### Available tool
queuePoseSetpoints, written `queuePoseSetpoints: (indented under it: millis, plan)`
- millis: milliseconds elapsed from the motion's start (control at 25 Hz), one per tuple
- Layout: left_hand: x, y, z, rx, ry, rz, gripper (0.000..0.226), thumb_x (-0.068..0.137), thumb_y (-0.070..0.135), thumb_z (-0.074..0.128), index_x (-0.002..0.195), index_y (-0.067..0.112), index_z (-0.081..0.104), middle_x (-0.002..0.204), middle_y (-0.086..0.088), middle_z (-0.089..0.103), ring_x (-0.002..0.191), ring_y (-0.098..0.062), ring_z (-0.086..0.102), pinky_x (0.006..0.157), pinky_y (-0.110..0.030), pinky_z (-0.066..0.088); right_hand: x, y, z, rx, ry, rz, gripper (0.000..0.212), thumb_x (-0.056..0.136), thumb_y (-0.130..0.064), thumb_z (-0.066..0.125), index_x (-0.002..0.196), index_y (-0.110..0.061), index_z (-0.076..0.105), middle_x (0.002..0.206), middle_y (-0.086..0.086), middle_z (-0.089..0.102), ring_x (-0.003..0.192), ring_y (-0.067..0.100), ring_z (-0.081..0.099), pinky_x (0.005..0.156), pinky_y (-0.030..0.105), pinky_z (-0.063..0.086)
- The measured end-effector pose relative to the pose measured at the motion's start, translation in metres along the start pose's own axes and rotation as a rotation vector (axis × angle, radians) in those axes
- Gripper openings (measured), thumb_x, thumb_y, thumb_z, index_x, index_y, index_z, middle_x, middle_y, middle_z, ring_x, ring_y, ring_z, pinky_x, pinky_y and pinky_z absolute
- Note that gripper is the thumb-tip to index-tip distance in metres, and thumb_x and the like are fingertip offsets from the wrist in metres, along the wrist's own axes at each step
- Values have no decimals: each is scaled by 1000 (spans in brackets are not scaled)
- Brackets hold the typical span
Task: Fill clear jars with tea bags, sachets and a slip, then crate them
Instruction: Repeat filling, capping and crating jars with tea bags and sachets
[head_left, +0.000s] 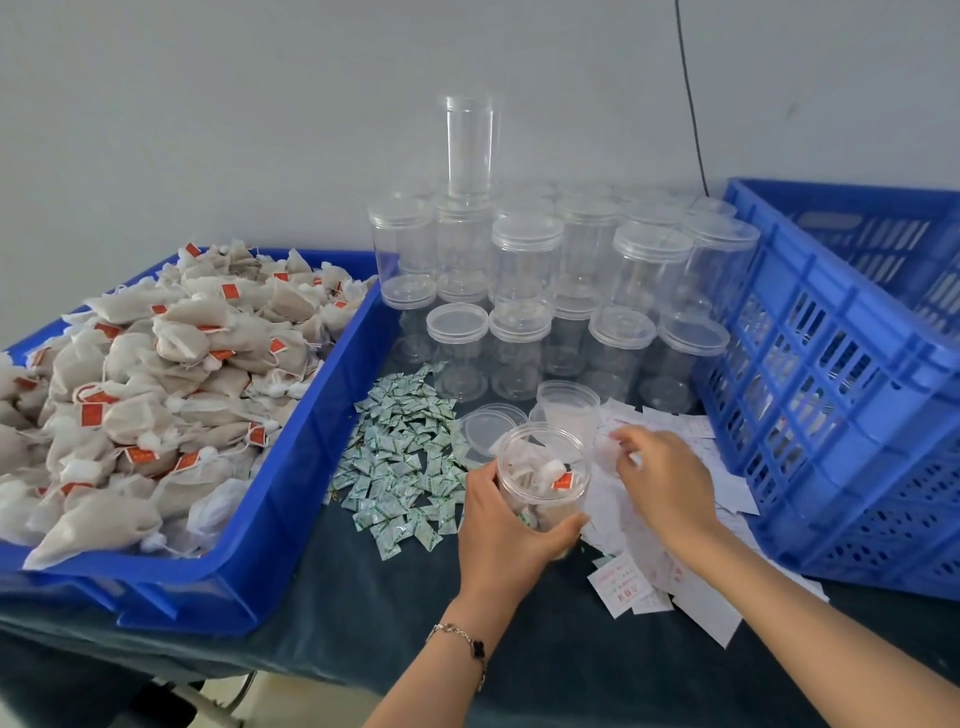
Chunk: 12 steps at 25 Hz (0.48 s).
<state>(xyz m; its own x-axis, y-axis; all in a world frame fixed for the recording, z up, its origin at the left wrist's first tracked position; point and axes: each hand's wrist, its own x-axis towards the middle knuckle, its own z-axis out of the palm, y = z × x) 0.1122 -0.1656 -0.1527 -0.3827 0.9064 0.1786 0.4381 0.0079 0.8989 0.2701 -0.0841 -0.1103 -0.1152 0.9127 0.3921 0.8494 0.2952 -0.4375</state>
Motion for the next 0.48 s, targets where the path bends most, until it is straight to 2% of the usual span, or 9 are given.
queuePoseSetpoints:
  millis: [80,120,160,200,280,360,480]
  plan:
    - [0,0,1,-2,1,-9,89,42,68,73,112,35,31,113,12,46,104,-4,50,81,-14,44,11,-17,-20,531,98,268,17,86,-11,64,95,-25,66,92,-7,70,77,2,64,67,20,48]
    - [0,0,1,3,4,-12,88,41,70,71,112,35,31,112,13,45,103,-3,50,77,-10,41,14,-29,-30,812,71,371,17,83,-8,65,90,-24,67,87,-6,71,70,2,65,62,18,49]
    - [0,1,1,9,9,-15,88,41,71,69,112,34,32,111,14,45,101,-3,50,74,-9,39,14,-40,-37,975,-3,413,18,83,-5,64,87,-22,67,83,-4,71,64,2,66,57,17,51]
    - [0,2,1,14,14,-19,89,41,71,68,112,33,32,110,13,45,101,-3,49,74,-10,39,11,-50,-42,972,-103,373,19,83,-3,64,86,-22,67,78,-4,71,61,3,66,55,16,51]
    - [-1,2,0,17,14,-31,89,41,71,67,113,31,33,111,12,46,100,-5,51,77,-17,44,1,-63,-43,737,-246,185,23,83,-3,64,83,-27,65,74,-8,70,61,2,66,52,13,49]
    - [-2,3,-1,14,5,-43,88,40,70,68,112,32,32,110,11,47,99,-7,53,78,-24,49,-5,-69,-40,583,-258,93,24,83,-8,65,82,-32,63,78,-12,68,67,0,65,53,13,48]
    - [-2,5,-2,16,-1,-51,88,40,69,68,112,33,32,111,12,47,100,-6,52,79,-26,49,-1,-70,-39,518,-251,55,20,83,-14,67,81,-34,63,80,-15,67,77,-1,64,61,12,50]
